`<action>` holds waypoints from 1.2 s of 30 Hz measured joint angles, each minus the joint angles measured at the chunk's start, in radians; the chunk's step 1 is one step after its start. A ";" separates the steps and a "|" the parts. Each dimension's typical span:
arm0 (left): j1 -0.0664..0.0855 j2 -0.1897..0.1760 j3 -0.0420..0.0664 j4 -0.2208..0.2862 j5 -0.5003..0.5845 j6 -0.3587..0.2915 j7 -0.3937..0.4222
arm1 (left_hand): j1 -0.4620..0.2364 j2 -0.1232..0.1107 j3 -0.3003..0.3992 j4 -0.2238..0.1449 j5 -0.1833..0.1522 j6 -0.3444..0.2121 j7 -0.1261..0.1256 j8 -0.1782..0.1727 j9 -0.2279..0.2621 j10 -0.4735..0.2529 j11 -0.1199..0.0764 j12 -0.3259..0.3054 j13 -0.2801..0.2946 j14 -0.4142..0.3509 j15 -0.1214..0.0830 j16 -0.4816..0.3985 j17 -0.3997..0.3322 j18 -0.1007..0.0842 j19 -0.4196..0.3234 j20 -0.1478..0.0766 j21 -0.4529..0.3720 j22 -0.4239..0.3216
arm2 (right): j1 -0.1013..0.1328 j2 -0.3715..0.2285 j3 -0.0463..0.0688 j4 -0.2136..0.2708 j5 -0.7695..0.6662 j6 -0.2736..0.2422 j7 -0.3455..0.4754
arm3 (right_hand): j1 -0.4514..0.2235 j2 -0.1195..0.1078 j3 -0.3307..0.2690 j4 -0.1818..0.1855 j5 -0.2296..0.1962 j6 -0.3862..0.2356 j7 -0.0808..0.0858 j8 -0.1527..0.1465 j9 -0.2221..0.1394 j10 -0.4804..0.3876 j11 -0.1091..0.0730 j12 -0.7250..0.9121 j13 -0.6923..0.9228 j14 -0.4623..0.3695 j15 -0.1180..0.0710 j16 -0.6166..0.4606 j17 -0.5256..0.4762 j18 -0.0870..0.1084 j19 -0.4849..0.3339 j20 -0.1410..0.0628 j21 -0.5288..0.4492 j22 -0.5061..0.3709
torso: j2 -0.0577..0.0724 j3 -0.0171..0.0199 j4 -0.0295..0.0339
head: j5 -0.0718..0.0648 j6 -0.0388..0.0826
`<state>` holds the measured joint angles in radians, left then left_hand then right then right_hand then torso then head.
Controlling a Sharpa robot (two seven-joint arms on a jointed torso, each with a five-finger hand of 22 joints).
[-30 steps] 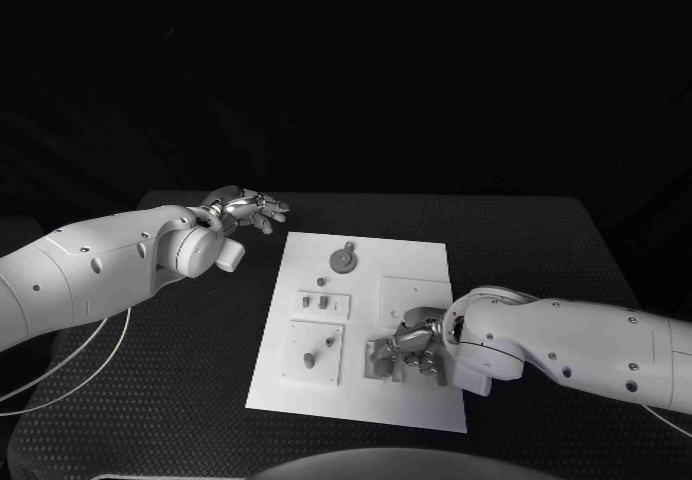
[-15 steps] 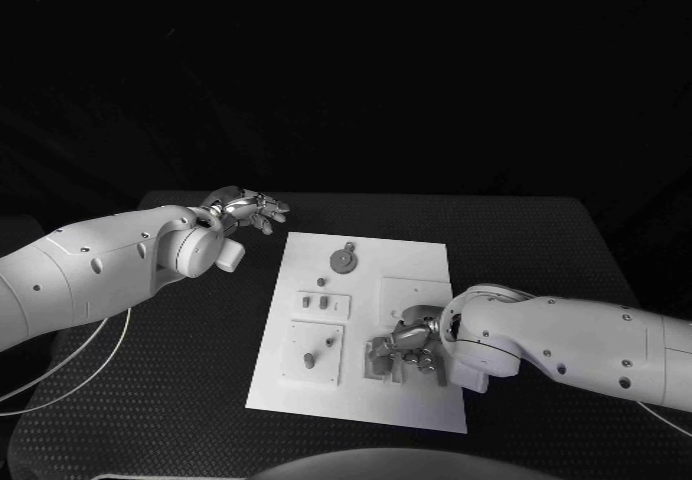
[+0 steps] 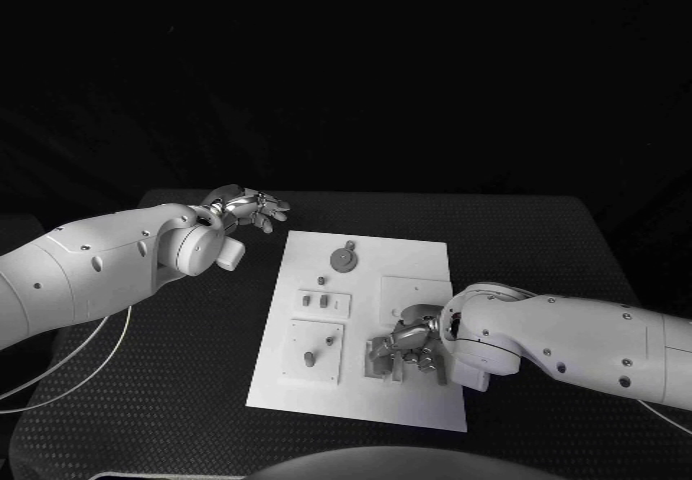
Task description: Assemble the parts on the task board
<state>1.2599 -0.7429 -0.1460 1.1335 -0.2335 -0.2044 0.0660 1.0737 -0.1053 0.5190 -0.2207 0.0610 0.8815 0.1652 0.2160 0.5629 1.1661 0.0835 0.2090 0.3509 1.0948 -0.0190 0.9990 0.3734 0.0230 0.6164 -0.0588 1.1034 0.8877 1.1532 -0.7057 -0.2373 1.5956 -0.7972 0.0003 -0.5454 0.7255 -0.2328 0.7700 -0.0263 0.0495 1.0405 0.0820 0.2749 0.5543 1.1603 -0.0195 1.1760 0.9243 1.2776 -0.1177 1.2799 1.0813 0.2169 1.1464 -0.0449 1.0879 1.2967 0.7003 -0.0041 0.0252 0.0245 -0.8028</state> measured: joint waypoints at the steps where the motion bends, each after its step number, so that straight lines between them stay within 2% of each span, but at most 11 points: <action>1: 0.000 0.000 0.000 0.000 0.000 0.000 0.000 | 0.000 0.000 0.000 0.000 0.000 0.000 0.000 0.000 0.000 0.000 0.000 0.000 0.000 0.000 0.000 0.000 0.000 0.000 0.000 0.000 0.000 0.000 | 0.000 0.000 0.000 0.000 0.000 0.001 -0.001 | 0.000 0.000 0.000 0.000 0.000 0.000 0.000 0.000 0.000 0.000 0.000 0.000 0.000 0.000 0.000 0.000 0.000 0.000 0.000 0.000 0.000 0.000 | 0.000 0.0004 -0.0001 | 0.000 0.000; 36: 0.000 -0.002 0.000 0.000 -0.001 0.002 -0.004 | 0.000 0.000 0.002 0.002 0.000 0.001 0.001 0.000 -0.001 -0.005 -0.001 0.004 0.000 -0.002 0.002 0.000 0.002 0.000 -0.004 0.004 0.000 -0.001 | 0.001 0.003 0.000 0.002 -0.008 0.009 -0.009 | 0.000 0.000 -0.003 0.003 0.000 0.003 0.001 0.004 0.001 -0.003 -0.003 0.000 0.001 -0.003 0.001 -0.004 -0.001 0.000 0.000 0.000 0.000 -0.001 | 0.000 0.0004 0.0000 | 0.002 -0.004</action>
<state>1.2597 -0.7447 -0.1460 1.1338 -0.2344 -0.2025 0.0622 1.0737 -0.1053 0.5213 -0.2185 0.0610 0.8823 0.1662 0.2160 0.5622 1.1613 0.0829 0.2127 0.3504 1.0932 -0.0172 0.9990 0.3750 0.0230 0.6128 -0.0552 1.1034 0.8871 1.1539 -0.7023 -0.2373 1.5981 -0.8048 0.0089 -0.5548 0.7255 -0.2328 0.7672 -0.0234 0.0495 1.0437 0.0828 0.2784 0.5549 1.1576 -0.0222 1.1760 0.9258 1.2749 -0.1168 1.2760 1.0805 0.2169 1.1463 -0.0445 1.0879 1.2958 0.7003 -0.0037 0.0252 0.0267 -0.8071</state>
